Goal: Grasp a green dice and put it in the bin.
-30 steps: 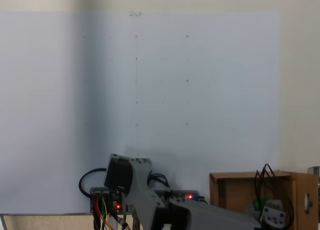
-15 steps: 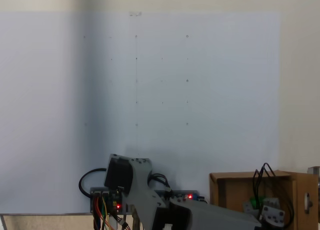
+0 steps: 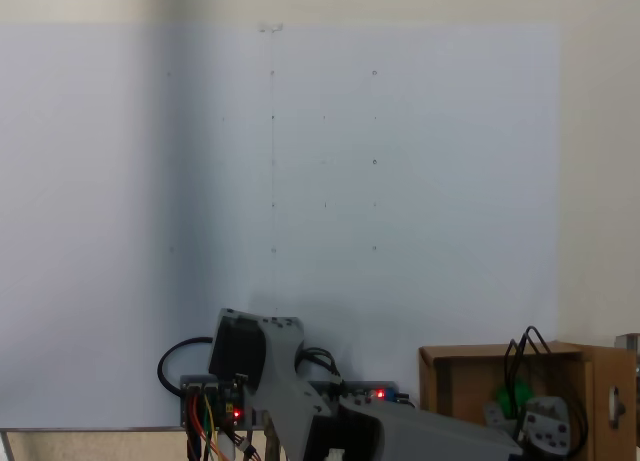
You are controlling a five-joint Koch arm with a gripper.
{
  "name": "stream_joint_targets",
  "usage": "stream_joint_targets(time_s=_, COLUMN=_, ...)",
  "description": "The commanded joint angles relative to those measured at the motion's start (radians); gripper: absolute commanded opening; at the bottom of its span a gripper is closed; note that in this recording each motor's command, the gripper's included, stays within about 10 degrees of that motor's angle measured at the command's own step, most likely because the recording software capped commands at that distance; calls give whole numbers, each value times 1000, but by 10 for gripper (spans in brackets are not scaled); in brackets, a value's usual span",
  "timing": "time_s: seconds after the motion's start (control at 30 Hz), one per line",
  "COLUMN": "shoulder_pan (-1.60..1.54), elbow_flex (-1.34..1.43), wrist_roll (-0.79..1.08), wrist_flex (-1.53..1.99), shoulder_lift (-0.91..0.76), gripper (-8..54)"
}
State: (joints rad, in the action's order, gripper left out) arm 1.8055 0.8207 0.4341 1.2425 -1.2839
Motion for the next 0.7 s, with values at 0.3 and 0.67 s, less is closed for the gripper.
stream_joint_targets(time_s=0.3, shoulder_pan=-77, elbow_flex=-84, wrist_roll=-245, wrist_flex=-74, shoulder_lift=-279, gripper=361)
stream_joint_targets(time_s=0.67, shoulder_pan=-489, elbow_flex=-84, wrist_roll=-400, wrist_flex=-77, shoulder_lift=-442, gripper=427)
